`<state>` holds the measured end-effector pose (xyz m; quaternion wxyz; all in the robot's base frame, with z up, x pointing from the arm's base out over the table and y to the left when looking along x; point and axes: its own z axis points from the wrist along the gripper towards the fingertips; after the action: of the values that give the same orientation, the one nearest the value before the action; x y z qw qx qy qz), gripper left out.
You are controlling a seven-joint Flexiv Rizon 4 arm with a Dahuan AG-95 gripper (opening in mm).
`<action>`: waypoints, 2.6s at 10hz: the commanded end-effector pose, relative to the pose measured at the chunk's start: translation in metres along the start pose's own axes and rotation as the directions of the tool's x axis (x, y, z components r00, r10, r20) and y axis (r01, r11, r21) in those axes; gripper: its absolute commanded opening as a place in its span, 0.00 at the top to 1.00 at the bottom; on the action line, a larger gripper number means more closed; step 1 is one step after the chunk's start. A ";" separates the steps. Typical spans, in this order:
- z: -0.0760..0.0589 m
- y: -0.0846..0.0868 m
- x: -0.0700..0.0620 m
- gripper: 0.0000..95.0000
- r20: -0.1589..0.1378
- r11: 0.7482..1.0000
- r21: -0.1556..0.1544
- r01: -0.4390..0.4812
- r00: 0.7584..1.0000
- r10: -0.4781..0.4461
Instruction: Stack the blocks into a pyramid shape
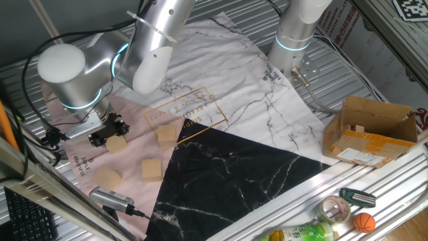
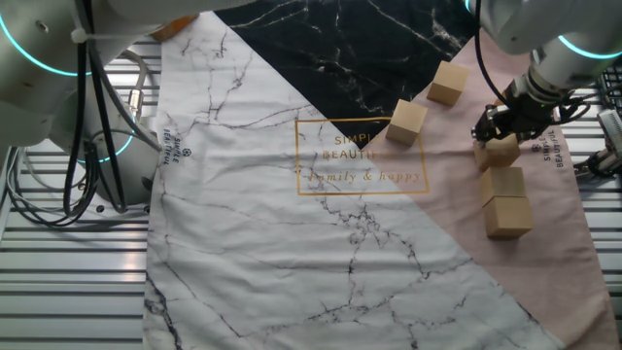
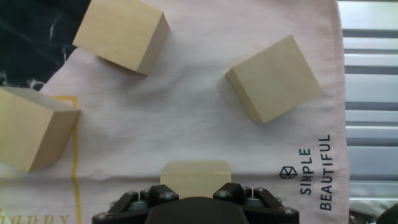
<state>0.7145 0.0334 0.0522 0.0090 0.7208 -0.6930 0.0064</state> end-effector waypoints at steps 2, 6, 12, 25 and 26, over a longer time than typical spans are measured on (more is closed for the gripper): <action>0.002 -0.002 0.002 1.00 -0.010 1.000 0.001 0.004 1.000 -0.004; 0.002 -0.003 0.007 1.00 -0.007 1.000 0.001 0.013 1.000 -0.013; 0.002 -0.005 0.012 1.00 -0.007 1.000 0.000 0.024 1.000 -0.024; 0.007 -0.008 0.016 1.00 -0.004 0.999 -0.001 0.036 0.999 -0.036; 0.007 -0.008 0.017 1.00 -0.003 0.999 -0.001 0.034 0.999 -0.034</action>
<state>0.7232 0.0174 0.0449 0.0106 0.7328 -0.6803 0.0070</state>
